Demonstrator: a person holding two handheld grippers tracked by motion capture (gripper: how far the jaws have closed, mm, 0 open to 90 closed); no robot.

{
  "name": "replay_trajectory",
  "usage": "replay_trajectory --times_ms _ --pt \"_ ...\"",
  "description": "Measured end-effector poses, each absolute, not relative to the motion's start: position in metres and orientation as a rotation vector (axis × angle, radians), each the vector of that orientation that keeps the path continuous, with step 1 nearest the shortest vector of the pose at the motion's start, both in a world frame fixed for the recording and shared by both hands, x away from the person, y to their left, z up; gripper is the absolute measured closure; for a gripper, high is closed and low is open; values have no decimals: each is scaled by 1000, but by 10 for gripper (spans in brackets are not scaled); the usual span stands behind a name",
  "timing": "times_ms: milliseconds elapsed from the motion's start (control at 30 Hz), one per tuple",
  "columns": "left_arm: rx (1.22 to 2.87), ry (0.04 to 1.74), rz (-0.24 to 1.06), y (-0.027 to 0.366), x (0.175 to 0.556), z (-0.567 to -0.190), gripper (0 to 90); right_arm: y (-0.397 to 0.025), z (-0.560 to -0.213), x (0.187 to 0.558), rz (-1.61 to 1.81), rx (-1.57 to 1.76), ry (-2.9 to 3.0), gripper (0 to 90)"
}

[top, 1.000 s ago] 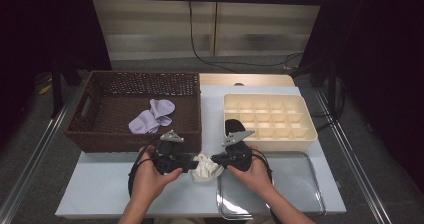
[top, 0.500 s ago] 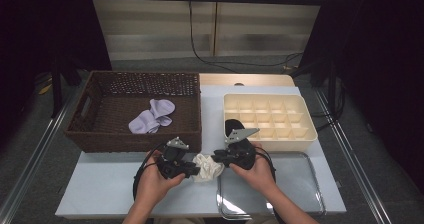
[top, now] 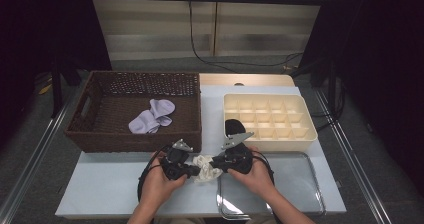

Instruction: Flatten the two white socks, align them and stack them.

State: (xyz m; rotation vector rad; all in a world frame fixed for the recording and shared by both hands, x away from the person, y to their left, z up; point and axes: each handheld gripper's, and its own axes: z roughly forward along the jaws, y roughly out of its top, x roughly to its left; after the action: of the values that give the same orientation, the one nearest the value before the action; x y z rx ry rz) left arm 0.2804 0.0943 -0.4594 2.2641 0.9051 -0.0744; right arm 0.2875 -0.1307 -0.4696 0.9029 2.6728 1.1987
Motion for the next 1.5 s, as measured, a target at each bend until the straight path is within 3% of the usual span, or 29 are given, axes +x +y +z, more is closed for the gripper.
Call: replay_trajectory --times_ms 367,667,1033,1167,1500 --pt "2124 883 -86 102 280 -438 895 -128 -474 288 1213 902 2670 781" --pt "2211 862 -86 83 282 -454 888 -132 -471 288 1204 903 2659 722" --pt "2215 850 -67 77 281 -458 833 -139 -435 290 1344 920 2579 714" --pt "2217 850 -60 75 281 -458 815 -131 -440 288 1300 901 2616 715" --pt "2177 927 -3 97 282 -446 676 -134 -463 288 1226 914 2677 826"
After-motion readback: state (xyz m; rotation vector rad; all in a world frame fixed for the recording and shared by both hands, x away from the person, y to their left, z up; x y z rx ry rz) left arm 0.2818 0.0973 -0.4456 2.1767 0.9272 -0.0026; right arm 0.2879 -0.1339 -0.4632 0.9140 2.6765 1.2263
